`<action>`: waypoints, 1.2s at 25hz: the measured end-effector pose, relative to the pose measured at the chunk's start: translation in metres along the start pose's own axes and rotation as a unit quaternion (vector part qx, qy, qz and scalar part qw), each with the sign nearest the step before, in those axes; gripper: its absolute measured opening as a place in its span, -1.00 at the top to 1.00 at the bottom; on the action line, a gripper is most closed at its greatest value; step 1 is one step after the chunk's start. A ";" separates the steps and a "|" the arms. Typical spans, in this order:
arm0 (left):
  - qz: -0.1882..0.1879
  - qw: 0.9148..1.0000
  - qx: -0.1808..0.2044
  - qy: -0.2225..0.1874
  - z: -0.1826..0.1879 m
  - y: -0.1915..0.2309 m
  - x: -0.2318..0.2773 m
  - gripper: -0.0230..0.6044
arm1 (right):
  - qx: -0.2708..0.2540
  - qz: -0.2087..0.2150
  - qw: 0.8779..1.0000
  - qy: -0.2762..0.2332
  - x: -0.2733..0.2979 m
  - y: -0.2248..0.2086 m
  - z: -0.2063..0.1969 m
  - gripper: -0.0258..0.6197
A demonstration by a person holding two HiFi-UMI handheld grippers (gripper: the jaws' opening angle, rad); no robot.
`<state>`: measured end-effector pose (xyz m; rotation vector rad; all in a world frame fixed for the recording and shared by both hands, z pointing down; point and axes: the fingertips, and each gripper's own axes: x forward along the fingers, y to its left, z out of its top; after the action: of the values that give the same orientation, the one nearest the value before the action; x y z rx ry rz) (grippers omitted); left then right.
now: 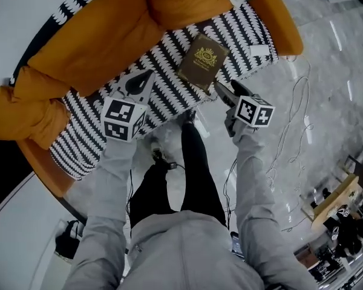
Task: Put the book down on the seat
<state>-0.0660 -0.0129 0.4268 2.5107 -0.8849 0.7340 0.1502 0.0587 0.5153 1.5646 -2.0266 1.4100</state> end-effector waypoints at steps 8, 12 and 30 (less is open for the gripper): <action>-0.013 0.999 0.031 -0.026 0.024 -0.026 -0.075 0.84 | -0.021 -0.030 0.999 -0.031 -0.080 0.061 -0.009 -0.08; -0.010 0.998 0.047 -0.048 0.044 -0.030 -0.111 0.84 | -0.050 -0.039 0.995 -0.073 -0.118 0.095 0.006 0.27; -0.006 0.988 0.113 -0.104 0.095 -0.090 -0.267 0.84 | -0.240 -0.040 0.950 -0.193 -0.311 0.267 0.047 0.82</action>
<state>-0.1510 0.1289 0.1796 2.8324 -0.8979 0.6070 0.0712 0.2106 0.1398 1.7554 -2.2522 0.5358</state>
